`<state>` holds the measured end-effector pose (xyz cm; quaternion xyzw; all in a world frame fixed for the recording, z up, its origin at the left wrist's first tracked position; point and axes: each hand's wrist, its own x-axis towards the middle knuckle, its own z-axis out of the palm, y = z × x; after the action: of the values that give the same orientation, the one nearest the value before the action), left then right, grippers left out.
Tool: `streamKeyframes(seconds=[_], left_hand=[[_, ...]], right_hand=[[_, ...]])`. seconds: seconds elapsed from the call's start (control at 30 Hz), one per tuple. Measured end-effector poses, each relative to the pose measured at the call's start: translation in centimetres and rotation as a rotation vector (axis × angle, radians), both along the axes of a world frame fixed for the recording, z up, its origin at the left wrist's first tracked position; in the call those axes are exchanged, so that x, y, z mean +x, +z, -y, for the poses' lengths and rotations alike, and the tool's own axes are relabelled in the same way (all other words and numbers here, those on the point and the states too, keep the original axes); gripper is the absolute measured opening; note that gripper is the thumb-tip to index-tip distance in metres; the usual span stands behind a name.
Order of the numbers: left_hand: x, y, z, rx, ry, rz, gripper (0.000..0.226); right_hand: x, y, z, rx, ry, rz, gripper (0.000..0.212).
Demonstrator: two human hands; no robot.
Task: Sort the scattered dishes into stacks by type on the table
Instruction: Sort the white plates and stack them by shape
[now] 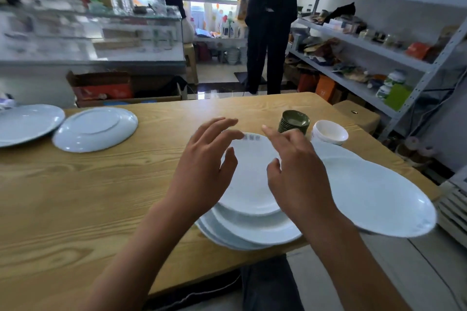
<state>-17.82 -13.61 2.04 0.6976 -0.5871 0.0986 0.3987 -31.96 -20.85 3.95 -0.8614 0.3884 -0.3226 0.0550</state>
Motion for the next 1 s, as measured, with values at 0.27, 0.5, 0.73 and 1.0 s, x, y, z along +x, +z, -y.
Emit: streamKeyframes(seconds=[0.27, 0.5, 0.73, 1.0], left_hand=[[8.5, -2.0, -5.1, -0.072, 0.26, -0.078, 0.035], [16.8, -6.5, -9.6, -0.059, 0.578, -0.132, 0.039], [23.9, -11.3, -13.6, 0.019, 0.743, 0.046, 0.043], [31.0, -13.7, -15.2, -0.026, 0.883, -0.06, 0.037]], right_hand=[[11.3, 0.3, -2.9, 0.078, 0.275, 0.0, 0.062], [20.7, -2.8, -7.6, 0.314, 0.364, -0.078, 0.062], [26.6, -7.5, -10.6, 0.486, 0.418, -0.215, 0.061], [32.9, -11.6, -12.9, 0.571, 0.459, -0.135, 0.059]])
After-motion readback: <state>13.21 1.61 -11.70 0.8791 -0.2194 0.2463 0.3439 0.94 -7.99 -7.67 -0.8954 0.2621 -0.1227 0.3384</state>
